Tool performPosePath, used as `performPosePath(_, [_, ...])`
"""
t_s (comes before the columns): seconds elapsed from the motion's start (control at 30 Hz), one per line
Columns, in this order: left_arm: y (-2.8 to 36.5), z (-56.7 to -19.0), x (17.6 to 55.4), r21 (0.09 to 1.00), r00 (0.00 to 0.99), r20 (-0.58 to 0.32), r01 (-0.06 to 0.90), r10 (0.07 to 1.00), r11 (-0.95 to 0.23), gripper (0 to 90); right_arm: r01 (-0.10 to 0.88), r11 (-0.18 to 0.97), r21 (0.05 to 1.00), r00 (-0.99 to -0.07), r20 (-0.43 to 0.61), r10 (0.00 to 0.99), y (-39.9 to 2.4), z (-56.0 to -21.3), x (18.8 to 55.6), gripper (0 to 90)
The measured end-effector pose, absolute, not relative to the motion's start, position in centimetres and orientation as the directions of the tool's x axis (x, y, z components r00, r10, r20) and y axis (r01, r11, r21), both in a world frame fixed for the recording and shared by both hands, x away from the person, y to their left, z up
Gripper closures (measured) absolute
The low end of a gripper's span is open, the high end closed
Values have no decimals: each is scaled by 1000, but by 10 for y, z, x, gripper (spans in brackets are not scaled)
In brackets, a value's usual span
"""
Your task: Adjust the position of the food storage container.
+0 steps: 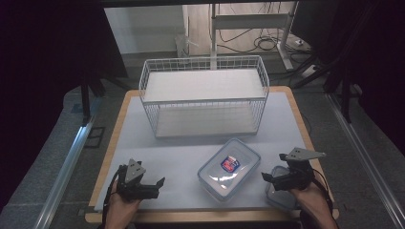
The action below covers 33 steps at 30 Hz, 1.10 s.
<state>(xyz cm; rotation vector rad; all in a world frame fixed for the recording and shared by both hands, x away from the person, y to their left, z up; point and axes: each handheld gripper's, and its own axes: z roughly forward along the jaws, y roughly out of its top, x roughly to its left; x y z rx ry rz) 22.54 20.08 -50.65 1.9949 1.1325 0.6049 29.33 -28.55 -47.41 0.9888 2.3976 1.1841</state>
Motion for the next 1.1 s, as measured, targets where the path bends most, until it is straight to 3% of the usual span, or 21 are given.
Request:
performPosePath(0.27, [199,-506,225,805,511,16,503,860,-314,1,464,422,779,-711,43,702,-288,-476,294,4])
performPosePath(0.6, [201,-506,224,818,504,25,486,864,-307,31,482,422,768,-709,58,703,-286,-476,293,109])
performPosePath(0.63, [201,-507,224,817,502,28,487,865,-309,35,482,420,769,-716,70,695,-286,-473,292,193])
performPosePath(0.67, [201,-507,224,817,502,28,487,865,-309,37,482,420,769,-716,70,695,-286,-473,292,193])
performPosePath(0.73, [202,-507,224,820,503,21,485,864,-303,37,484,422,767,-727,84,681,-285,-470,290,300])
performPosePath(0.77, [202,-506,224,827,506,11,481,862,-293,43,479,431,765,-746,96,658,-283,-468,288,422])
performPosePath(0.83, [202,-507,224,830,508,13,475,861,-293,46,473,439,764,-763,106,637,-281,-466,285,561])
performPosePath(0.87, [202,-507,224,830,508,13,475,861,-293,48,473,439,764,-763,106,637,-281,-466,285,561])
performPosePath(0.9, [202,-507,224,829,509,20,472,860,-299,49,458,458,762,-787,108,607,-278,-464,283,703])
performPosePath(0.97, [202,-508,224,829,510,24,470,860,-303,50,448,483,752,-812,117,572,-272,-463,280,826])
performPosePath(1.03, [203,-508,224,828,505,27,472,863,-302,47,431,520,738,-838,114,534,-265,-464,276,889])
performPosePath(1.1, [203,-508,225,828,499,29,474,866,-301,37,421,539,730,-849,108,518,-260,-464,274,896])
